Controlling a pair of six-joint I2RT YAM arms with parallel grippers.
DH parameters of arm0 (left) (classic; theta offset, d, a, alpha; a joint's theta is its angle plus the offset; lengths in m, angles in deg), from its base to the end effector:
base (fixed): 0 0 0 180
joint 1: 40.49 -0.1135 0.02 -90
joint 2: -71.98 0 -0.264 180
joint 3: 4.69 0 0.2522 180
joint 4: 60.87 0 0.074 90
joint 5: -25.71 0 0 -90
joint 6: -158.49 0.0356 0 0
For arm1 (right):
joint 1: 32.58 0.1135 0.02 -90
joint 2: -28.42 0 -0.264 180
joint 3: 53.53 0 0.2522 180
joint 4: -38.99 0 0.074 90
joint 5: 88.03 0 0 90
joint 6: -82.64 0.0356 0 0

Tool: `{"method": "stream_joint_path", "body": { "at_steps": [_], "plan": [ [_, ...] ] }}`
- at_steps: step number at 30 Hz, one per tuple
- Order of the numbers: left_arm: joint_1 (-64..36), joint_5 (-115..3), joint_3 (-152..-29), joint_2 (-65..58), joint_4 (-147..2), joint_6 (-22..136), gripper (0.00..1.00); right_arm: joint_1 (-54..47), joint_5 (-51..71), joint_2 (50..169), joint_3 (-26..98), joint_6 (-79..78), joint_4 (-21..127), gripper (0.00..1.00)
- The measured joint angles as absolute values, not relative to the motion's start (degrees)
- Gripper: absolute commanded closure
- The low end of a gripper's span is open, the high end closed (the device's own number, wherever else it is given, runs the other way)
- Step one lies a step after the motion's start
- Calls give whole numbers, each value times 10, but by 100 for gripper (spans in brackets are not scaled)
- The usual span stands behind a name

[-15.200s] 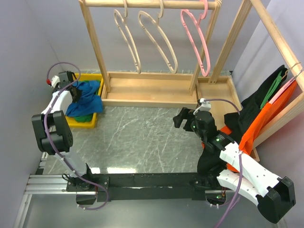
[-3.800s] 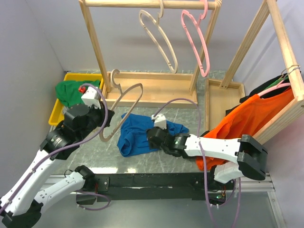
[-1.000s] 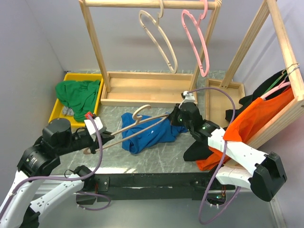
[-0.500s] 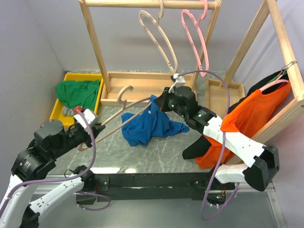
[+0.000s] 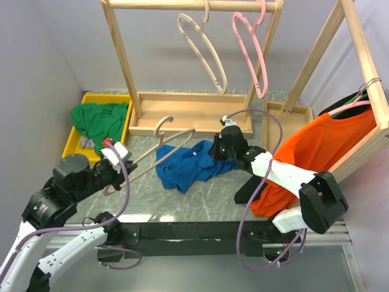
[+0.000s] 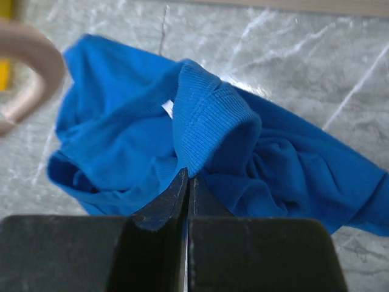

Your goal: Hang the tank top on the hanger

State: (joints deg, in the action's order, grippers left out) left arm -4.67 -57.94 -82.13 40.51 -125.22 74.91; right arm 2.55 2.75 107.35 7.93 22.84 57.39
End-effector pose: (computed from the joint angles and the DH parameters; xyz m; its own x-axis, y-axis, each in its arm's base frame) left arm 0.0576 -0.0465 0.3982 -0.1795 0.2666 -0.9469 0.6912 0.7192 0.0715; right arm 0.2440 0.1723 0.2327 -0.7081 0.1168 -0.6964 -0.2640 0.8709 0.4145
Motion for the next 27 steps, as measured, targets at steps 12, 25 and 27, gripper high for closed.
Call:
{"method": "stream_joint_path", "body": {
  "at_steps": [12,25,27],
  "plan": [
    [-47,-528,-805,370,-1264,754,99,24,6,1056,75,230,565,100],
    [-47,-487,-780,335,-1220,764,99,24,1,1023,75,232,564,100],
    [-47,-479,-772,335,-1210,764,99,24,0,1018,76,232,566,100]
  ]
}}
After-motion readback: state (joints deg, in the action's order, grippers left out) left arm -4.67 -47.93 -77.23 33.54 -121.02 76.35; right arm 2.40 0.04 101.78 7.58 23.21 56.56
